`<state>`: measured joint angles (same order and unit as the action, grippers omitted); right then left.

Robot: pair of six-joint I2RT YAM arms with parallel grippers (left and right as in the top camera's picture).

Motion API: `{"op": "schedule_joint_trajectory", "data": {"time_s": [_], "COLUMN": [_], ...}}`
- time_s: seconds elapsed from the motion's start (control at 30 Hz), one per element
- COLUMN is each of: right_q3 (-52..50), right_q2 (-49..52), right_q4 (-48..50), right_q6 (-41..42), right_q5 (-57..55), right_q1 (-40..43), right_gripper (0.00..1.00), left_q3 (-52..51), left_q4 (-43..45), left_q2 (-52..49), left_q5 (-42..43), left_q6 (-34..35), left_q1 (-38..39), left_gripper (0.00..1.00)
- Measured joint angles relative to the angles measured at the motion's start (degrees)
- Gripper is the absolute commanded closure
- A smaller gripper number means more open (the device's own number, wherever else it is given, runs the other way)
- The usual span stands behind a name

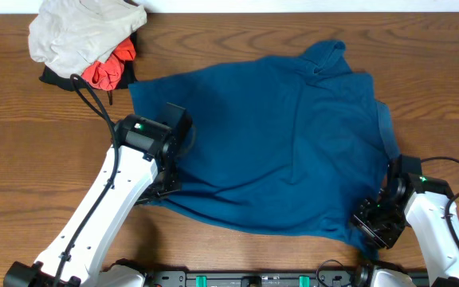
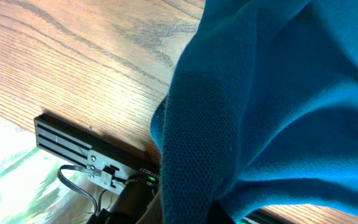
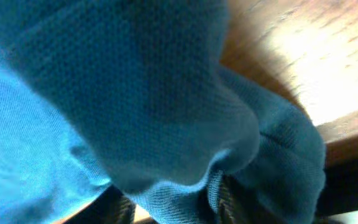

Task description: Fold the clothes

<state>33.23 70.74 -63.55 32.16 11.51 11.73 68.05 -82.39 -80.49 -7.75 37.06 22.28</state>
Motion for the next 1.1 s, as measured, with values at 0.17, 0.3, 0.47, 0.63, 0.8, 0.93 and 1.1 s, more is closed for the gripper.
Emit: {"op": "schedule_joint_trajectory", "data": {"time_s": [0.17,0.3,0.47,0.63,0.8,0.93,1.1], "right_q3": [0.00,0.00,1.03,8.57,16.33,17.70,17.73], "right_q2": [0.00,0.00,0.02,0.00,0.00,0.00,0.02], "right_q4": [-1.53,-1.88,-1.68,-4.11,-3.21,0.85,3.69], "right_q6": [0.33,-0.35,-2.19,-3.02,-3.72,-3.52,-2.82], "right_q5": [3.67,6.95,11.65,13.66,14.34,13.64,10.88], "right_q1": [0.00,0.00,0.00,0.00,0.00,0.00,0.00], "right_gripper": [0.99,0.98,0.99,0.99,0.98,0.97,0.95], "left_q3": [0.00,0.00,0.00,0.00,0.00,0.00,0.00], "left_q4": [0.04,0.61,3.89,4.92,5.29,8.72,12.96], "left_q2": [0.00,0.00,0.00,0.00,0.00,0.00,0.00], "left_q5": [0.00,0.00,-0.02,-0.13,-0.11,-0.57,-2.56], "left_q6": [0.00,0.02,-0.02,-0.74,-1.44,-2.10,-2.54], "left_q1": [-0.02,0.00,-0.02,-0.02,-0.02,-0.20,-1.62], "left_gripper": [0.92,0.94,0.94,0.94,0.94,0.94,0.94]}}
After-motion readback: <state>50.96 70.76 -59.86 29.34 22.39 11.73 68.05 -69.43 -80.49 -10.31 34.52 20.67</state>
